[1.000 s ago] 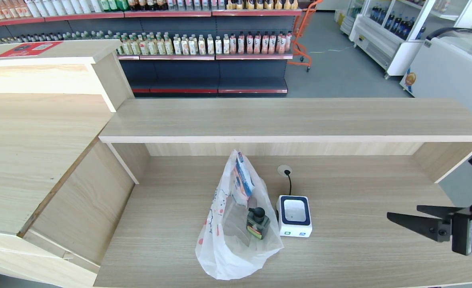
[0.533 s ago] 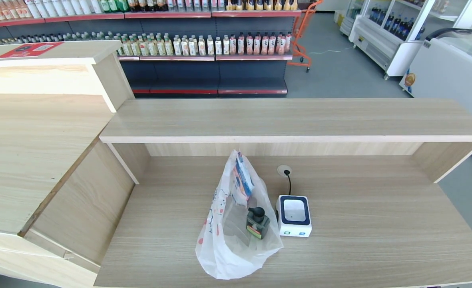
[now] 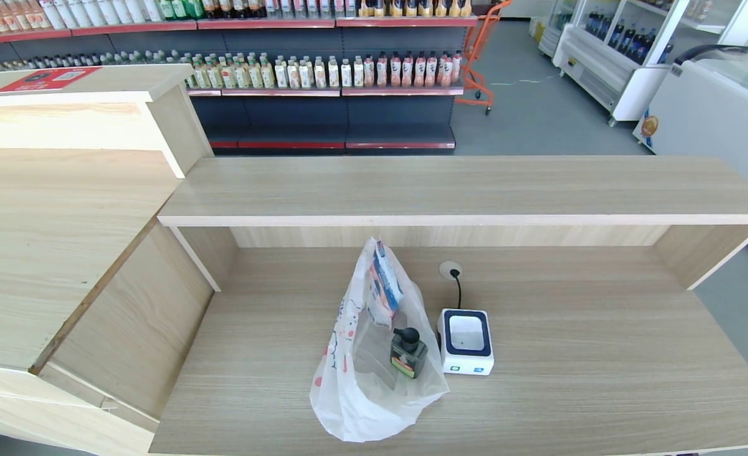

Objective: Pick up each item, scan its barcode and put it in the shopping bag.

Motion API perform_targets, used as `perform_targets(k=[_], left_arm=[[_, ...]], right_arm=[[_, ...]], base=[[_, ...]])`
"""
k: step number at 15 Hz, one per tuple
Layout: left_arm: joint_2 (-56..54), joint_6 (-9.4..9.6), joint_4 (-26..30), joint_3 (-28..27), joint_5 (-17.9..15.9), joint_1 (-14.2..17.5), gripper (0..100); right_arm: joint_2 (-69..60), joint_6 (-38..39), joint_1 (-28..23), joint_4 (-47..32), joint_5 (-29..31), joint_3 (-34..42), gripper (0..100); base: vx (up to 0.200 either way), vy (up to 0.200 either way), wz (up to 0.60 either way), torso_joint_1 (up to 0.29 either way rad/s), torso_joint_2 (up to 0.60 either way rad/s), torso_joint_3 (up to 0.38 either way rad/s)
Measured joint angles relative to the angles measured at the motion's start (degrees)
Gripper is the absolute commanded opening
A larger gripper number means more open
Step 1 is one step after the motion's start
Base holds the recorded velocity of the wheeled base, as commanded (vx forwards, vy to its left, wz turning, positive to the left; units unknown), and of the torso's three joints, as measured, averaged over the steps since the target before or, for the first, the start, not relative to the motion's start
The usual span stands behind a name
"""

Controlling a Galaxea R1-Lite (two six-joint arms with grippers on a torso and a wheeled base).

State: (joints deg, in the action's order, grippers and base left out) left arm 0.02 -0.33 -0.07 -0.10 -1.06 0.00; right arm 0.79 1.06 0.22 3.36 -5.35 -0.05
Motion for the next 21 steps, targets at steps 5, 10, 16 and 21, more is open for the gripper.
perform_targets(k=[5, 10, 16, 21], left_arm=[[0.0, 0.0, 0.0, 0.0, 0.0, 0.0, 100], [0.0, 0.0, 0.0, 0.0, 0.0, 0.0, 100], [0.0, -0.35, 0.0, 0.0, 0.06, 0.0, 100], [0.0, -0.07, 0.0, 0.0, 0.02, 0.0, 100]], right_arm=[[-1.01, -1.72, 0.02, 0.11, 0.27, 0.05, 0], [-1.08, -1.66, 0.02, 0.09, 0.24, 0.05, 0], [-1.06, -1.66, 0.02, 0.11, 0.21, 0.05, 0], [-1.01, -1.63, 0.02, 0.07, 0.02, 0.05, 0]], base=[[0.0, 0.0, 0.0, 0.0, 0.0, 0.0], [0.0, 0.0, 0.0, 0.0, 0.0, 0.0], [0.0, 0.0, 0.0, 0.0, 0.0, 0.0], [0.0, 0.0, 0.0, 0.0, 0.0, 0.0]])
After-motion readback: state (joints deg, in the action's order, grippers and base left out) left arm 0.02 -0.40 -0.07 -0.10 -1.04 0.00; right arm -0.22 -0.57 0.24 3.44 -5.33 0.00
